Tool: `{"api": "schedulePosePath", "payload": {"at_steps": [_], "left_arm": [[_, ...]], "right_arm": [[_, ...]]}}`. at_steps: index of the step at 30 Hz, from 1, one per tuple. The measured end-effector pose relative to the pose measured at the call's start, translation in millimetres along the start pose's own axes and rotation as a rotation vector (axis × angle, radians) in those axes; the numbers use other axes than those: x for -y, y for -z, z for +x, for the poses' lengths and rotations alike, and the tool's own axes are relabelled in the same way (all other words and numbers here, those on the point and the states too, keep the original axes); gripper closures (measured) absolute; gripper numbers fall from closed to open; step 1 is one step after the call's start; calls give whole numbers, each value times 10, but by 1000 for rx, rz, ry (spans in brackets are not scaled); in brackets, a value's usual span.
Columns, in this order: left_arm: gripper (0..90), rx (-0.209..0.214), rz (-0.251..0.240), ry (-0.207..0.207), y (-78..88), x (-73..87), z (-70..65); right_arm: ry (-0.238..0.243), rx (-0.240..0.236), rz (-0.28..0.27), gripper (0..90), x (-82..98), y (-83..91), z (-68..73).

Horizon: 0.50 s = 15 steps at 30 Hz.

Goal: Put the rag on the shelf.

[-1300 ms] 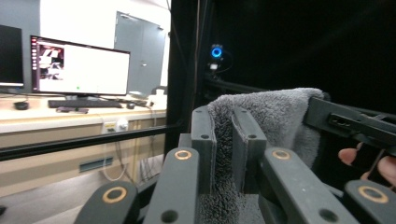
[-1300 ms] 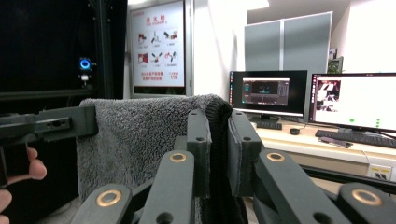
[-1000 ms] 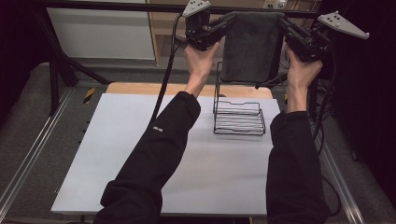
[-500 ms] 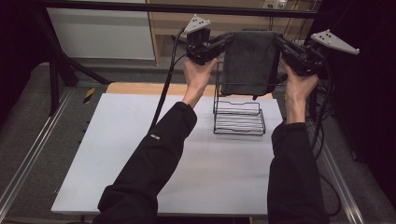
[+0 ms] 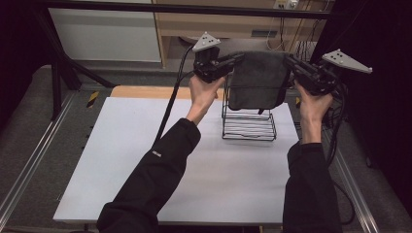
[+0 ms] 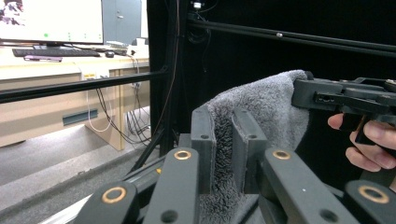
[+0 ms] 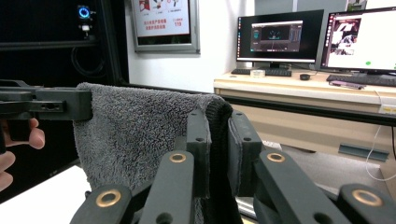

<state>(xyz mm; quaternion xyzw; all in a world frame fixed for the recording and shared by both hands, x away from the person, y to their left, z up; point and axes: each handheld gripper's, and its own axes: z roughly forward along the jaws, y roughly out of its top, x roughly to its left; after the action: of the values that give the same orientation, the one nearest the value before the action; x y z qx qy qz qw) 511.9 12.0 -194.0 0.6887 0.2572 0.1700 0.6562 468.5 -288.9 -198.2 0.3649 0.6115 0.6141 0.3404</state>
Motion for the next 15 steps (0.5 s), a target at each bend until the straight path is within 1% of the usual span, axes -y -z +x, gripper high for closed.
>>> {"api": "schedulePosePath", "payload": {"at_steps": [1,3,6,9,11,13,15], "left_arm": [[803,1,13,1,15,11,-10],[802,5,18,-10,27,23,-21],[802,15,7,-21,51,44,-42],[802,26,21,-19,75,62,-59],[801,35,37,-8,91,80,-70],[801,36,55,0,110,102,-94],[800,33,67,-4,113,113,-114]], "right_arm": [[4,0,5,814,8,11,0],[2,-5,15,813,25,32,2],[7,-11,18,813,46,71,15],[14,-15,22,813,58,103,33],[11,-19,32,812,73,119,40],[6,-25,41,812,98,132,44],[4,-25,43,812,122,148,52]]}}
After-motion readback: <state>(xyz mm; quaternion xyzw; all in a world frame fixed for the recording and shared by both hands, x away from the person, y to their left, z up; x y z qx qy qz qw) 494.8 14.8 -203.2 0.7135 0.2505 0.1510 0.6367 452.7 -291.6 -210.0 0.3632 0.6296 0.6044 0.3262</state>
